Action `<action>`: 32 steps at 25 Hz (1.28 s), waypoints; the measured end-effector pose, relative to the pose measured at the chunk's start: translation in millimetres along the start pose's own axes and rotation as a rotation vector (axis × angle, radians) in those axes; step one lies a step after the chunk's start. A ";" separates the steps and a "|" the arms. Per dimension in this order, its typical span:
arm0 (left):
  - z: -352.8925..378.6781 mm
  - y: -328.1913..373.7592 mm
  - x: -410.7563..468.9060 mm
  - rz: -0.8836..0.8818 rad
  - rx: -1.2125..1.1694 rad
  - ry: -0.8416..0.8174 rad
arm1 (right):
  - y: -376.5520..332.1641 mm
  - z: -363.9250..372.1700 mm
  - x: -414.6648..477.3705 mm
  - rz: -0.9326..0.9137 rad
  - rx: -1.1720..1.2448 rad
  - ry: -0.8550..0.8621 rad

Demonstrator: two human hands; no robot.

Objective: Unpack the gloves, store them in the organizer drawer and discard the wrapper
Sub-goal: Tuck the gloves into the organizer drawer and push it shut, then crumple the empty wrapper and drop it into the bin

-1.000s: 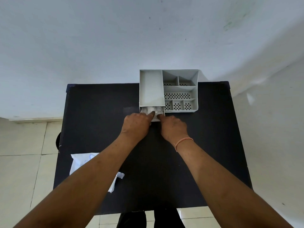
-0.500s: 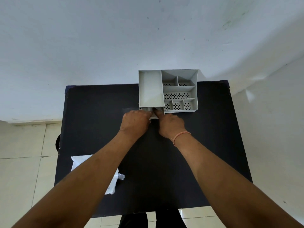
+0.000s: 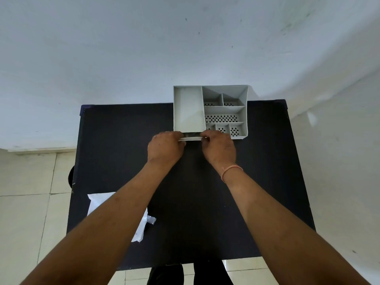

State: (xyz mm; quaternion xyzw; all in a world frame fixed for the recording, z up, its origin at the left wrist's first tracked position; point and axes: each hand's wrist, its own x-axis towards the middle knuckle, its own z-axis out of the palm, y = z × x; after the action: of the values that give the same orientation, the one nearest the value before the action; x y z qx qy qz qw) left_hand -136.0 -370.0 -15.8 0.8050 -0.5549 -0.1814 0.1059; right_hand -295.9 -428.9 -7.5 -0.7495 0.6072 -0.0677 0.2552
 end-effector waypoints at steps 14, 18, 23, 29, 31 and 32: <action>-4.9 2.7 -0.3 -0.641 -0.771 0.079 | -6.8 16.3 1.6 0.577 0.986 -0.097; -3.9 8.4 3.5 -0.730 -1.065 0.003 | -12.5 6.9 2.5 0.645 1.246 -0.162; -10.9 6.0 -7.7 -0.600 -0.910 -0.060 | -10.3 4.9 -14.3 0.464 0.987 -0.253; -30.4 -54.5 -59.6 -0.606 -0.737 -0.013 | -63.6 23.4 -40.8 0.166 0.686 -0.357; -38.7 -84.4 -84.3 -0.659 -0.672 0.007 | -83.0 34.7 -51.0 0.090 0.543 -0.448; -44.1 -101.2 -100.9 -0.690 -0.630 0.018 | -94.0 42.6 -59.0 0.044 0.450 -0.521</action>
State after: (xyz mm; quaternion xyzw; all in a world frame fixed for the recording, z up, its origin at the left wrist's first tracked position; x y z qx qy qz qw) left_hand -63.6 -240.8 4.4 0.8727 -0.1715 -0.3586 0.2835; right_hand -211.1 -347.9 11.8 -0.6533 0.5072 -0.0007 0.5621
